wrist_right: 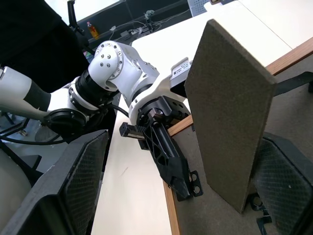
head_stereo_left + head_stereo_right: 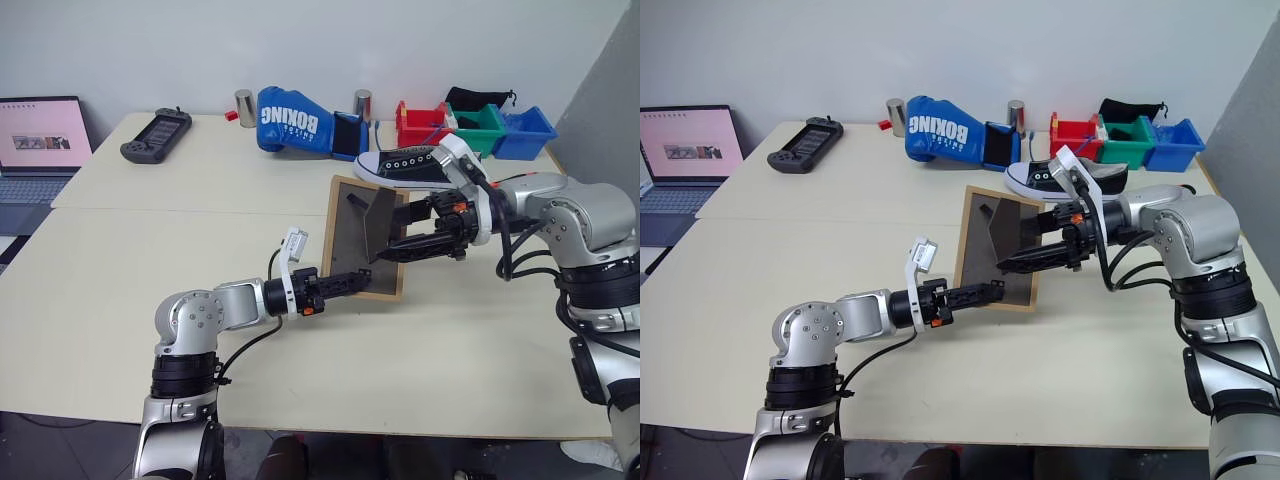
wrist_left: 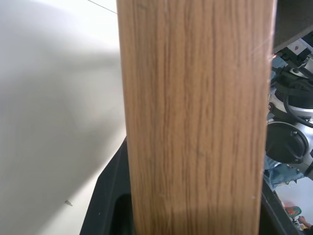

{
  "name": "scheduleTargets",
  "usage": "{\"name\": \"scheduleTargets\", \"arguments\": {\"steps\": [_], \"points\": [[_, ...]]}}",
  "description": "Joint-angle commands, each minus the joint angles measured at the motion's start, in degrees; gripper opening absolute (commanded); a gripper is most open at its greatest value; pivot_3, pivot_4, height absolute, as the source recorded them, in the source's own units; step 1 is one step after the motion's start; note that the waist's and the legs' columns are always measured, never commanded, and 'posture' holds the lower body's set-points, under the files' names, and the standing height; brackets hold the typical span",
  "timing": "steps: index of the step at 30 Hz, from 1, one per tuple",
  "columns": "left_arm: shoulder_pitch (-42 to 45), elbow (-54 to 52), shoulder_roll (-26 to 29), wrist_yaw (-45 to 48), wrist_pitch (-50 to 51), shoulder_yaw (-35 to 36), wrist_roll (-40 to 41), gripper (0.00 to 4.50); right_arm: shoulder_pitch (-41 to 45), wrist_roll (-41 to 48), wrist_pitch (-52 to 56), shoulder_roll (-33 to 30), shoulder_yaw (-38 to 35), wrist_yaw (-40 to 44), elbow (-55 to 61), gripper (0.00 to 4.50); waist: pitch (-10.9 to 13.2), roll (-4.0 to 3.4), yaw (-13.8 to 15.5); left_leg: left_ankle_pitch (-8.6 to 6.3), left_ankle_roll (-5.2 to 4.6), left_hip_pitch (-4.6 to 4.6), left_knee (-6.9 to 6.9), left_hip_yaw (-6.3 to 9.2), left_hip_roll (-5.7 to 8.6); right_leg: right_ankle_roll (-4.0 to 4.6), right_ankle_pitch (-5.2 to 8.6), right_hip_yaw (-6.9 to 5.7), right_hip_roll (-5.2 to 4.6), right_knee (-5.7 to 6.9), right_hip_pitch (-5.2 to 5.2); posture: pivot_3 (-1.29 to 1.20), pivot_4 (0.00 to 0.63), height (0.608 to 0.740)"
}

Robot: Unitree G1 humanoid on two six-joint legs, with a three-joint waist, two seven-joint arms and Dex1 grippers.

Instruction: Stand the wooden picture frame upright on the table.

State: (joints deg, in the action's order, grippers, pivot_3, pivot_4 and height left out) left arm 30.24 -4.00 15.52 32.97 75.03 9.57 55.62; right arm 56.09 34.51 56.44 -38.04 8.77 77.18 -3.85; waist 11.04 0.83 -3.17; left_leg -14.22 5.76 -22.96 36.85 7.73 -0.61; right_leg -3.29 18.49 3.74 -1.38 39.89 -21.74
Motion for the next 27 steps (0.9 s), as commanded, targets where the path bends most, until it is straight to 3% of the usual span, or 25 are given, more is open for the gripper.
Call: {"name": "scheduleTargets", "arguments": {"steps": [1, 12, 20, 24, 27], "points": [[1.7, -1.7, 0.7, -0.2, -0.5, 1.1, 1.4, 1.32, -1.2, -1.4, -3.5, -1.9, 0.5, 1.4, 1.0, 4.46, 0.0, 0.00, 0.0, 0.00, 0.00, 0.00, 0.00, 0.00, 0.00, 0.00, 0.00, 0.00, 0.00, 0.00, 0.00, 0.00, 0.150, 0.740], [1.8, -3.3, 2.6, -0.6, 2.3, 3.1, 5.5, 1.32, -3.6, -11.2, -15.7, -4.8, 2.3, 0.6, -9.8, 4.46, 0.0, 0.00, -0.1, 0.02, 0.03, 0.01, 0.00, -0.02, -0.02, 0.00, 0.00, 0.02, 0.01, 0.00, 0.00, 0.00, 0.150, 0.740], [4.0, 0.5, -0.7, -12.2, 11.4, 11.6, 17.9, 1.32, -10.0, -16.8, -28.1, -12.2, 2.3, 4.5, -5.6, 4.46, 0.0, 0.03, 0.4, 0.03, 0.06, -0.03, 0.01, 0.00, 0.00, -0.01, 0.00, 0.00, -0.01, -0.05, 0.01, 0.00, 0.150, 0.740], [2.6, 5.8, 1.1, -21.8, 13.9, 14.1, 31.2, 1.32, -19.5, -24.5, -50.6, -15.2, 1.2, 1.0, -3.7, 4.46, 0.0, 0.06, 0.5, 0.03, 0.06, -0.03, 0.00, -0.04, -0.01, -0.01, 0.01, 0.00, -0.02, -0.09, 0.03, 0.00, 0.150, 0.740], [0.2, 7.4, 4.2, -35.3, 3.9, 8.2, 52.2, 1.32, -24.2, -28.9, -75.5, -10.9, -3.6, -9.5, -8.0, 4.46, 0.1, 0.13, 0.2, 0.02, 0.05, -0.02, 0.06, -0.05, -0.04, -0.03, 0.01, 0.01, -0.03, -0.04, 0.03, 0.00, 0.150, 0.740]]}}
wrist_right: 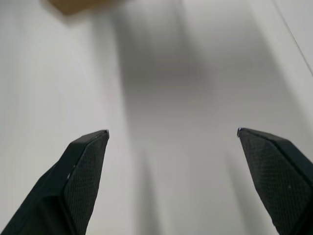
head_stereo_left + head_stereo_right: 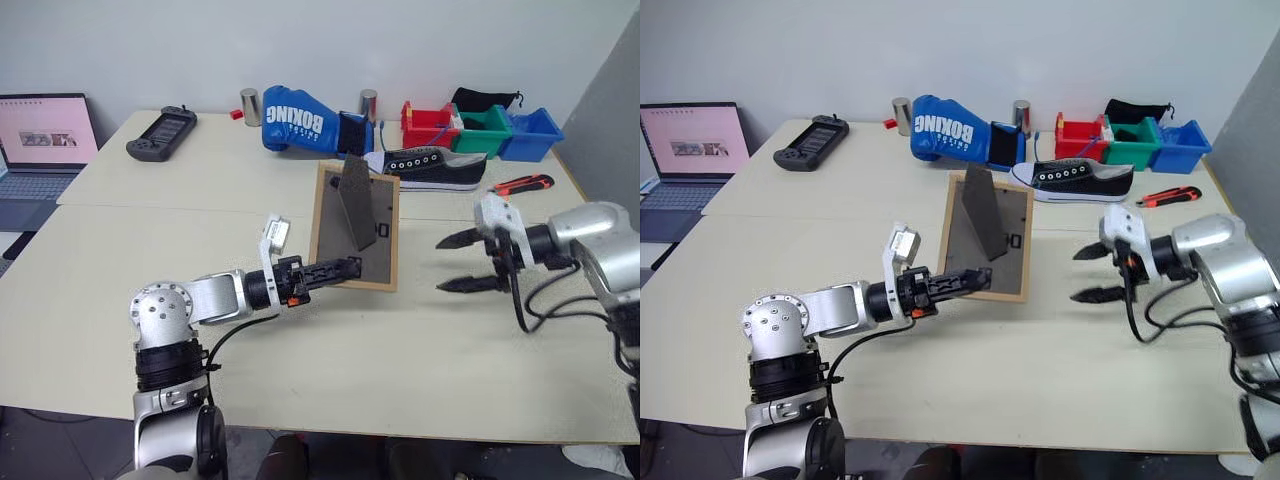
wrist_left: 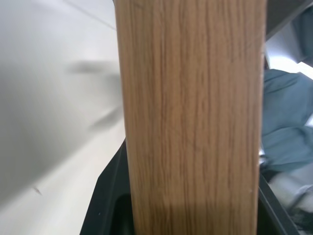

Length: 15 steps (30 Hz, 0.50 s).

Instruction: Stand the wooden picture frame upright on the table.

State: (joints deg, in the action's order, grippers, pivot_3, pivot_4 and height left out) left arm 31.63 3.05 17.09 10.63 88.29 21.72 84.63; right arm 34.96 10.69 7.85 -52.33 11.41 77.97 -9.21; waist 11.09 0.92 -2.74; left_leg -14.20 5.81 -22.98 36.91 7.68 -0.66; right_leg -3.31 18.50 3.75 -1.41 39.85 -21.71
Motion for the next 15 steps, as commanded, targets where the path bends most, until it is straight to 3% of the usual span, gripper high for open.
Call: {"name": "scheduleTargets", "arguments": {"steps": [1, 6, 15], "points": [[-1.5, 0.2, 2.7, -15.6, -11.6, -5.2, 27.0, 1.32, -3.7, -8.1, -37.5, 4.7, -7.6, -15.1, -4.7, 4.46, 0.0, 0.06, -0.4, 0.00, 0.01, 0.03, 0.02, -0.04, -0.04, 0.00, -0.01, 0.05, 0.00, 0.04, 0.00, 0.00, 0.150, 0.740], [-2.5, -1.4, -1.3, -20.8, -14.3, -7.6, 28.4, 1.32, -1.4, -20.3, -69.6, 8.2, -9.3, -28.8, -13.4, 4.46, 0.0, 0.02, -0.2, 0.08, 0.12, 0.22, 0.11, -0.19, 0.04, -0.21, -0.14, 0.26, 0.00, 0.07, 0.18, 0.00, 0.150, 0.740], [-1.7, -3.1, -4.7, -24.1, -15.2, -6.8, 28.4, 1.32, 8.3, -37.0, -89.3, 10.0, -10.1, -45.0, -27.5, 4.46, 0.1, 0.02, -0.2, 0.12, 0.19, 0.28, 0.08, -0.20, 0.07, -0.19, -0.13, 0.26, 0.03, 0.01, 0.21, 0.00, 0.150, 0.740]]}}
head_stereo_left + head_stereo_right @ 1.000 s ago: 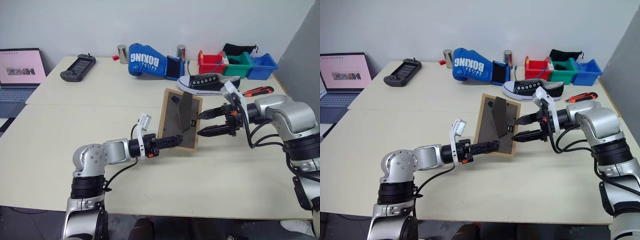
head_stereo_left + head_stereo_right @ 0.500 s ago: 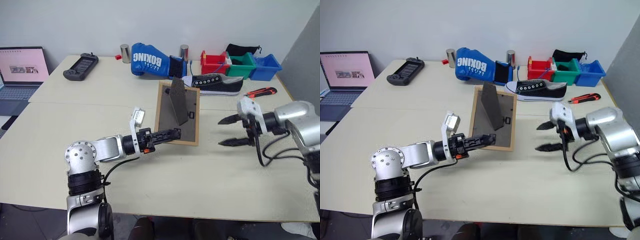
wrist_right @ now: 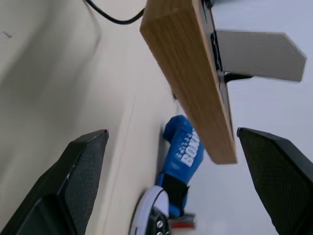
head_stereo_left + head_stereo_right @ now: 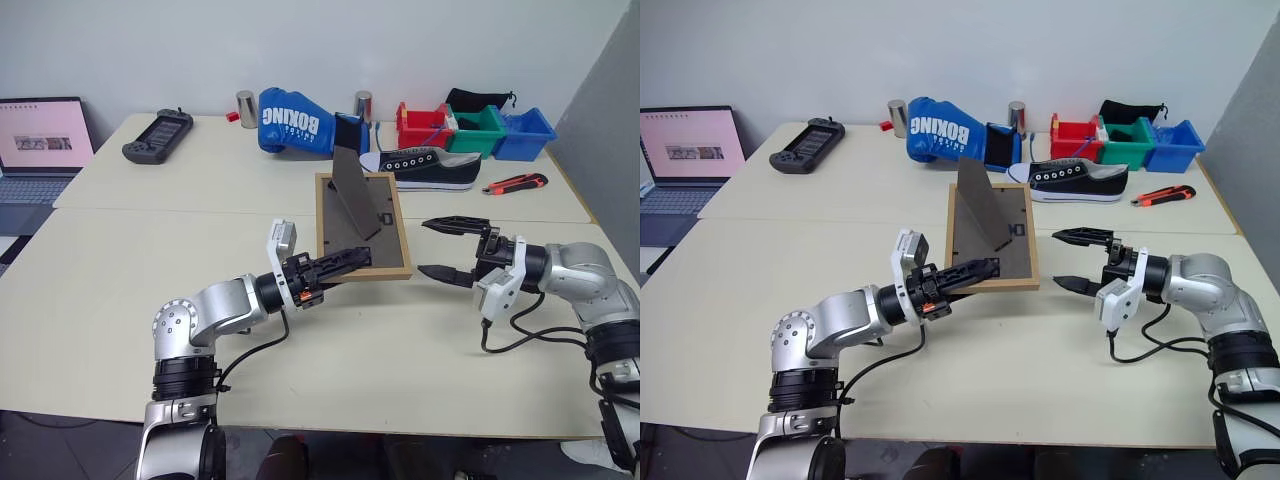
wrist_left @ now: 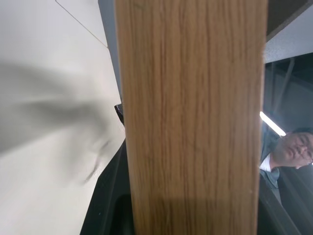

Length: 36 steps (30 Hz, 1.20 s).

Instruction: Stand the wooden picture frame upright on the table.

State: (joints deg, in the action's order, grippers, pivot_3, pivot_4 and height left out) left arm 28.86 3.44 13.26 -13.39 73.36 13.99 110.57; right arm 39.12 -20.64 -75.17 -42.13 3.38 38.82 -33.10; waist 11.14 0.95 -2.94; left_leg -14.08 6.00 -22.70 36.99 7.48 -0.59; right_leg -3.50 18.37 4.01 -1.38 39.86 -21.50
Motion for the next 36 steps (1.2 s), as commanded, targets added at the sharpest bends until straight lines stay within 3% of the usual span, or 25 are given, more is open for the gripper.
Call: {"name": "scheduleTargets", "arguments": {"steps": [1, 7, 19, 31, 36], "points": [[0.8, -3.8, -0.8, 0.0, -0.1, 0.7, 2.4, 1.32, 5.0, -7.7, -7.5, -0.2, -2.2, -7.4, -4.7, 4.46, 0.0, 0.00, 0.0, 0.00, 0.00, 0.00, 0.00, 0.00, 0.00, 0.00, 0.00, 0.01, 0.00, 0.00, 0.00, 0.00, 0.150, 0.740], [-0.7, -4.7, -1.1, 0.2, 0.0, 0.2, 2.4, 1.32, 11.0, -19.6, -13.8, 1.9, -2.2, -17.2, -9.1, 4.46, 0.0, 0.00, -0.2, 0.01, 0.02, 0.04, -0.01, -0.02, 0.02, 0.00, 0.00, 0.03, 0.00, 0.00, 0.02, 0.00, 0.150, 0.740], [-1.4, -3.1, 1.5, 1.8, 1.9, -1.2, 2.4, 1.32, 13.8, -29.5, -17.3, 1.3, 4.5, -32.7, -5.5, 4.46, 0.0, 0.00, -0.3, 0.03, 0.04, 0.05, 0.00, -0.02, 0.04, 0.00, 0.00, 0.05, 0.00, 0.03, 0.01, 0.00, 0.150, 0.740], [-4.4, -8.0, -1.5, -0.2, -1.9, -2.2, 2.4, 1.32, 18.1, -41.4, -17.3, 0.7, 8.6, -46.4, -6.3, 4.46, 0.0, 0.01, -0.3, 0.04, 0.05, 0.12, -0.01, -0.06, 0.04, 0.00, 0.00, 0.10, 0.00, 0.08, 0.03, 0.00, 0.150, 0.740], [-5.3, -8.7, -1.9, -0.4, -2.2, -2.1, 2.4, 1.32, 17.3, -43.3, -17.3, -0.7, 10.6, -50.3, -4.1, 3.18, 0.0, 0.01, -0.4, 0.04, 0.05, 0.12, -0.02, -0.07, 0.05, 0.01, 0.00, 0.11, 0.00, 0.08, 0.02, 0.00, 0.150, 0.740]]}}
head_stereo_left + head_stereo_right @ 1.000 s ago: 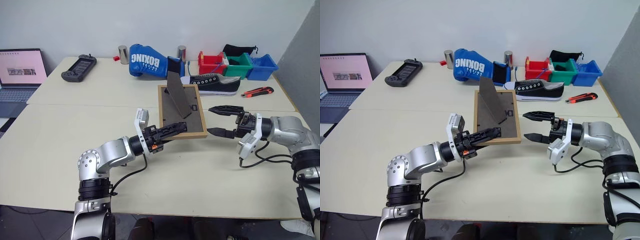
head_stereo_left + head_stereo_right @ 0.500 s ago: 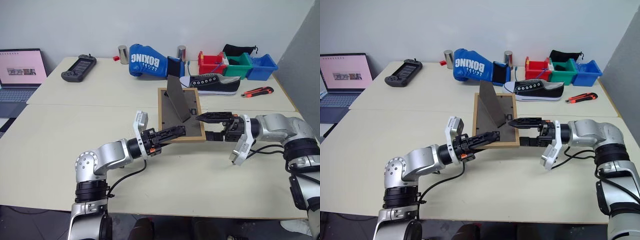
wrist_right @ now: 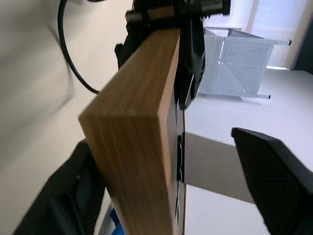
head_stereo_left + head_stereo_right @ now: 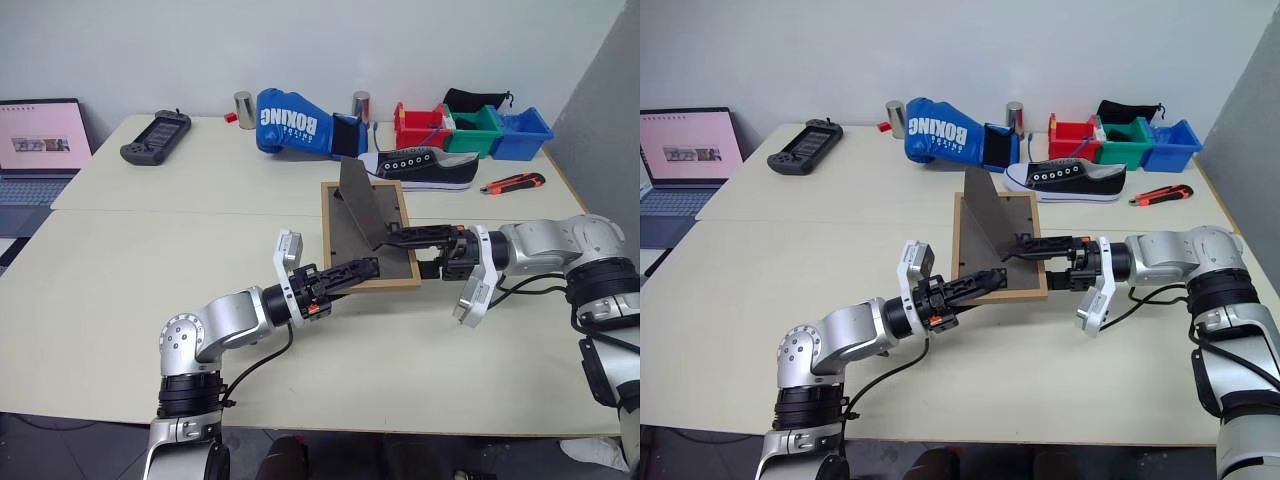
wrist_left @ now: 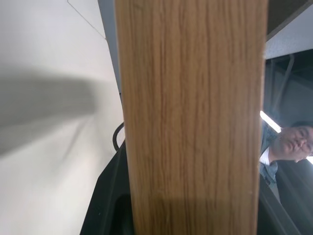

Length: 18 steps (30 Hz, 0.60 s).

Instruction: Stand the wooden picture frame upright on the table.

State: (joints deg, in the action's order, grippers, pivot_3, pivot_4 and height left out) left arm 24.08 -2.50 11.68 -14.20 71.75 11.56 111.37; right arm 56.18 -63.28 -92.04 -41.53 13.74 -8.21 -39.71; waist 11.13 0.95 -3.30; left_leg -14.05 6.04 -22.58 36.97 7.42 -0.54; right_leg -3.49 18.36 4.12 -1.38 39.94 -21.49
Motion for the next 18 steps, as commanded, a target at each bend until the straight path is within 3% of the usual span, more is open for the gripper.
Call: {"name": "scheduleTargets", "arguments": {"steps": [1, 8, 18], "points": [[-0.6, -2.9, -0.4, 0.4, -0.6, 0.3, 1.6, 1.32, 0.4, -1.3, -0.4, -1.4, 0.4, -4.1, 2.5, 2.95, 0.0, 0.00, 0.0, 0.00, 0.00, 0.00, 0.00, 0.00, 0.00, 0.00, 0.00, 0.00, 0.00, 0.00, 0.00, 0.00, 0.150, 0.740], [-1.5, -3.7, -0.3, 0.7, -0.8, -0.5, 1.6, 1.32, 2.3, -5.5, 2.0, -2.2, 2.9, -10.2, 1.8, 1.40, 0.0, 0.00, 0.0, 0.00, 0.00, 0.01, 0.00, -0.01, 0.00, 0.00, 0.00, 0.01, 0.00, 0.01, 0.00, 0.00, 0.150, 0.740], [-1.8, -4.7, 2.9, 2.3, -0.4, -2.5, 1.6, 1.32, 2.8, -7.5, 3.4, -4.2, 6.4, -16.9, 3.2, 1.33, 0.0, 0.01, 0.0, 0.00, 0.00, 0.02, 0.00, -0.02, 0.01, 0.00, 0.00, 0.02, 0.00, 0.01, 0.01, 0.00, 0.150, 0.740]]}}
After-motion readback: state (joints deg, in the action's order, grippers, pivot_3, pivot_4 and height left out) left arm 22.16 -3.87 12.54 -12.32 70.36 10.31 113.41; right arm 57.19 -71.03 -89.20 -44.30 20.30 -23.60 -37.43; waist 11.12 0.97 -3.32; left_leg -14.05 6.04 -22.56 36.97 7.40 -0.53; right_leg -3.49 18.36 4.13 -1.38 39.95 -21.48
